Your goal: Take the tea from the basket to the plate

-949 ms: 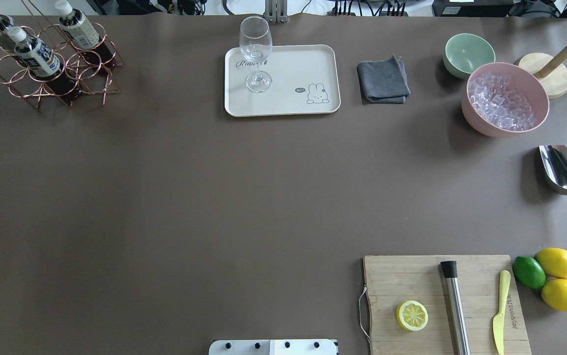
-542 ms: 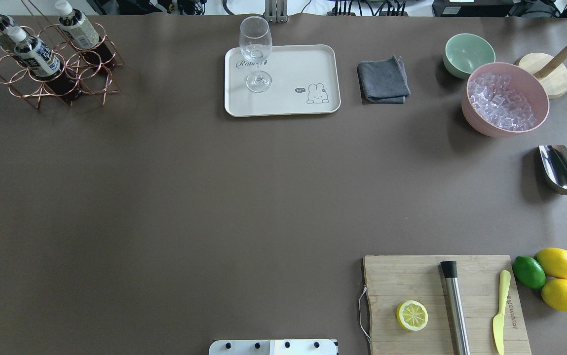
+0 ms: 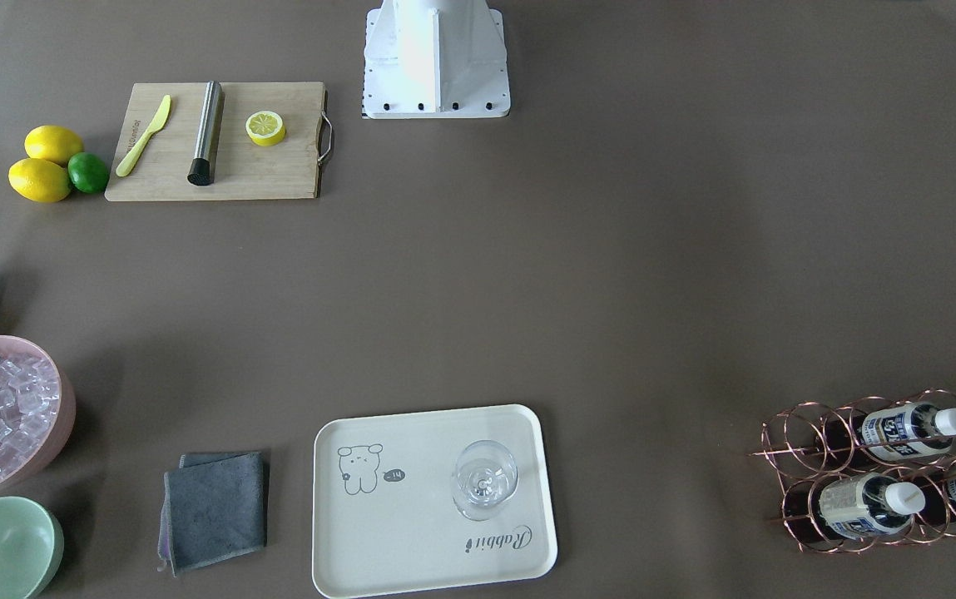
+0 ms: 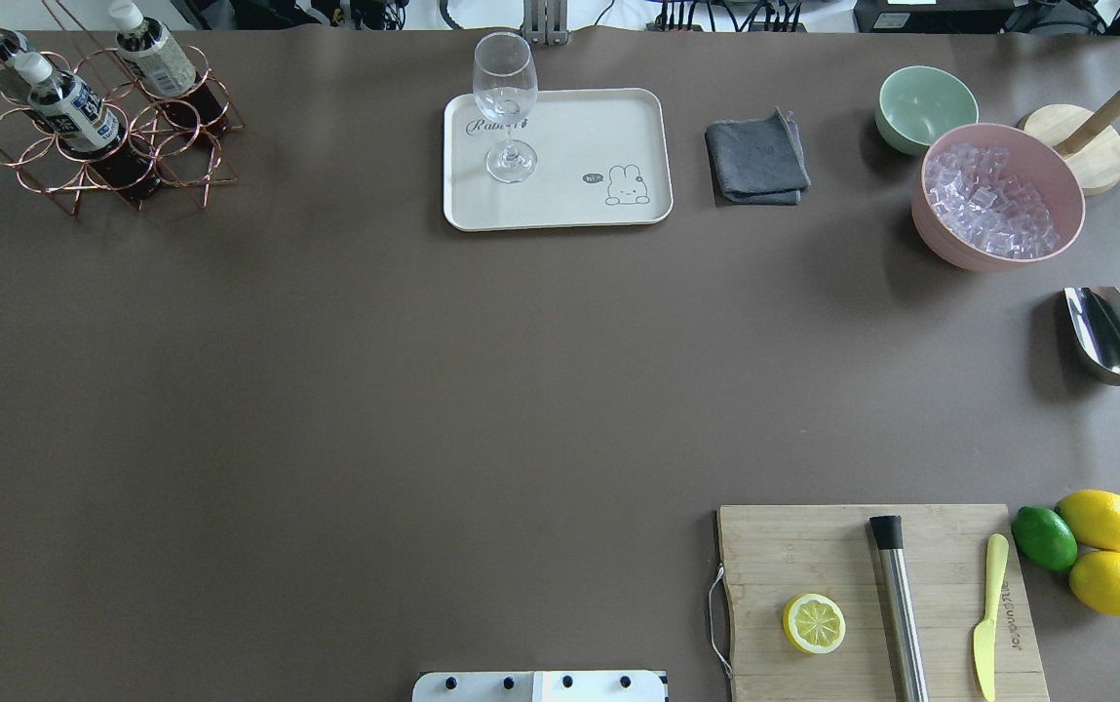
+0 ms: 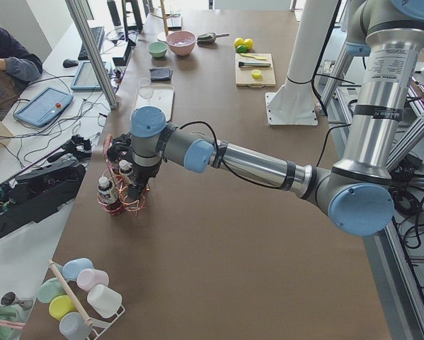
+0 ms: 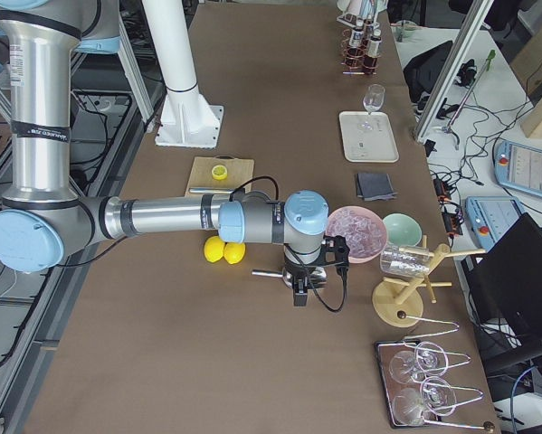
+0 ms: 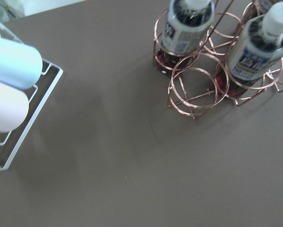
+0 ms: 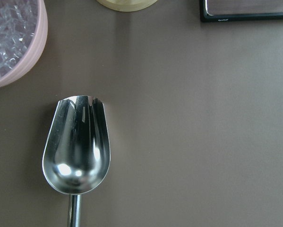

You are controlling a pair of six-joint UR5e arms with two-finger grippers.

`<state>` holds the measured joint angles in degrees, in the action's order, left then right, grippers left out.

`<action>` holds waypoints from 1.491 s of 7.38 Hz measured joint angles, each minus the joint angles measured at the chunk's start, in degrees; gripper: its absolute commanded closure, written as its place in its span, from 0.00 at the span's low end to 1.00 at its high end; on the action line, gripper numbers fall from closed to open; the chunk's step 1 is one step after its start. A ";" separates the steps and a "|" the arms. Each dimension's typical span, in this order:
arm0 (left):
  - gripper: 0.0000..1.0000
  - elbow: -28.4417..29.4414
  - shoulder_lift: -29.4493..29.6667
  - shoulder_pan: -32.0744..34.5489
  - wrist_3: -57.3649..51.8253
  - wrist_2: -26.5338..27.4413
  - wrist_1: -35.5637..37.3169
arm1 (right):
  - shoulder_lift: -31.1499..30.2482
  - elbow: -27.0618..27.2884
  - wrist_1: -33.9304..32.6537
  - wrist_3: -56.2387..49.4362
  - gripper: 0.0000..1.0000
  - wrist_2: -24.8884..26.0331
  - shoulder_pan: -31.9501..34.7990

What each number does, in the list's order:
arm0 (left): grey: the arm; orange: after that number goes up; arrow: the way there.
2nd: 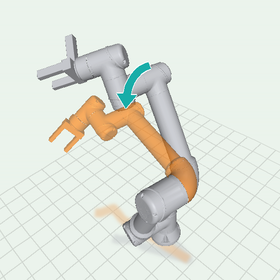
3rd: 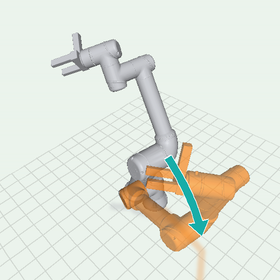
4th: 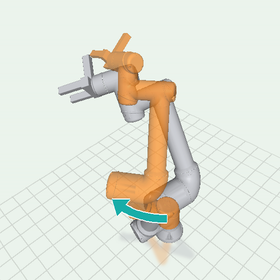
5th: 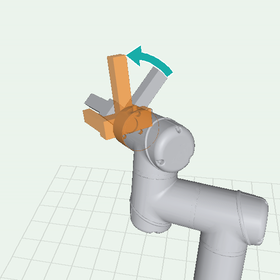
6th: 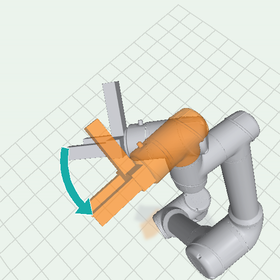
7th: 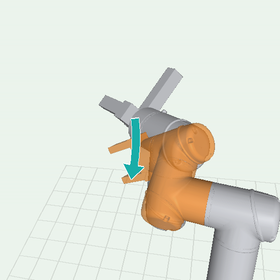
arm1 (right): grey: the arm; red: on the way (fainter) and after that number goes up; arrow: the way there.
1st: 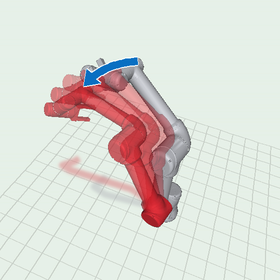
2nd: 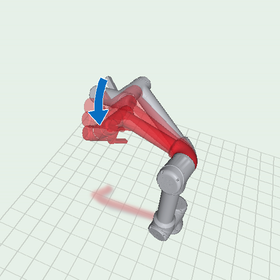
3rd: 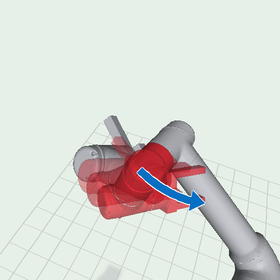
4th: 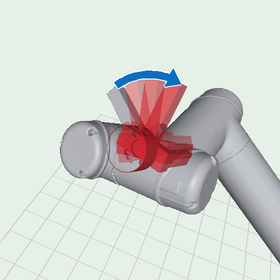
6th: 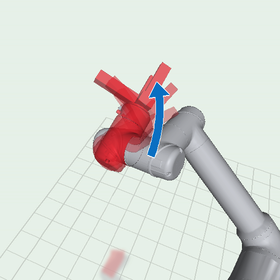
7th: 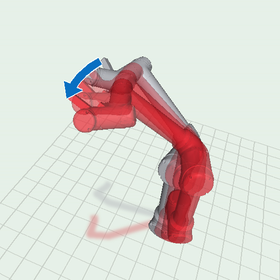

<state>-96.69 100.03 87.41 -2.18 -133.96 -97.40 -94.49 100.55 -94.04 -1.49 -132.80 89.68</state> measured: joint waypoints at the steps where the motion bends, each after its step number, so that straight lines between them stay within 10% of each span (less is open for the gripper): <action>1: 0.03 0.13 2.21 -0.55 -2.94 0.30 -0.02 | 0.01 0.00 0.00 0.00 0.00 0.00 -0.12; 11: 0.02 16.59 26.05 -0.81 -50.83 -4.20 15.15 | 0.08 0.00 0.00 0.09 0.00 -0.09 -2.70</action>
<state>-80.10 126.08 86.60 -53.01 -138.16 -82.26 -94.41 100.54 -94.04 -1.41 -132.89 86.97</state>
